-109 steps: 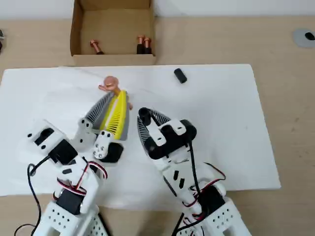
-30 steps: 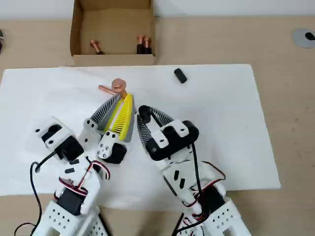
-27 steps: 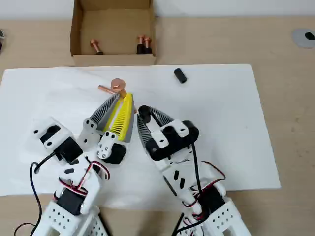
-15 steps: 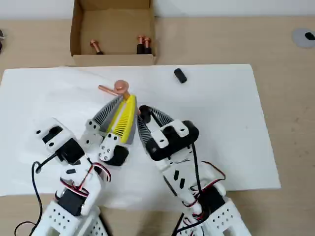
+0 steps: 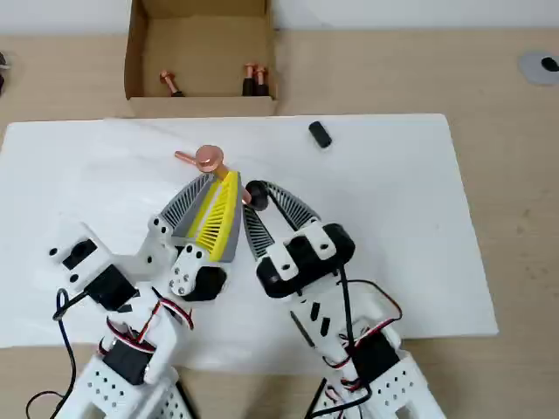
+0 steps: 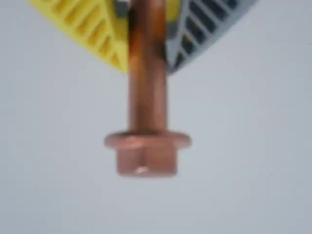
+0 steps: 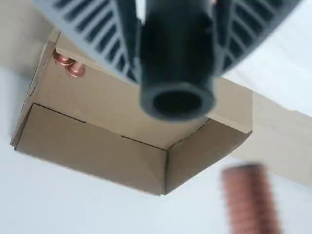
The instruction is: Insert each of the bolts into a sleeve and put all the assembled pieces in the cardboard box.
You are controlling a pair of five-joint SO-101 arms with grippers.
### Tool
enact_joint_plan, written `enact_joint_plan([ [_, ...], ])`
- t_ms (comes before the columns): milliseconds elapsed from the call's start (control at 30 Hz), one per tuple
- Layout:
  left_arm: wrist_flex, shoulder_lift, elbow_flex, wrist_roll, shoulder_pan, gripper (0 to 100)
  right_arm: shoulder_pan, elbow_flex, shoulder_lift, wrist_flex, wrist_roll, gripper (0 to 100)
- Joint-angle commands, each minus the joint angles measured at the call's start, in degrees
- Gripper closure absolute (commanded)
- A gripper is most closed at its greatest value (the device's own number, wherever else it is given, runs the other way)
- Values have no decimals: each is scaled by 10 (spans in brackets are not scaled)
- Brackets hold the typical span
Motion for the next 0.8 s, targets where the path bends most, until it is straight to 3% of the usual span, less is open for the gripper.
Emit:
enact_joint_plan([
  [0,-13,-7,5,-5,4,990,2,-4,-70,-17,5,987],
  [300,-42,-6,5,-5,7,990,2,-3,-69,-12,1,987],
  [567,-51,-6,5,-5,69,990,2,-3,-69,13,-26,987],
  [767,-51,-6,5,-6,66,990,2,-3,-72,13,-25,987],
])
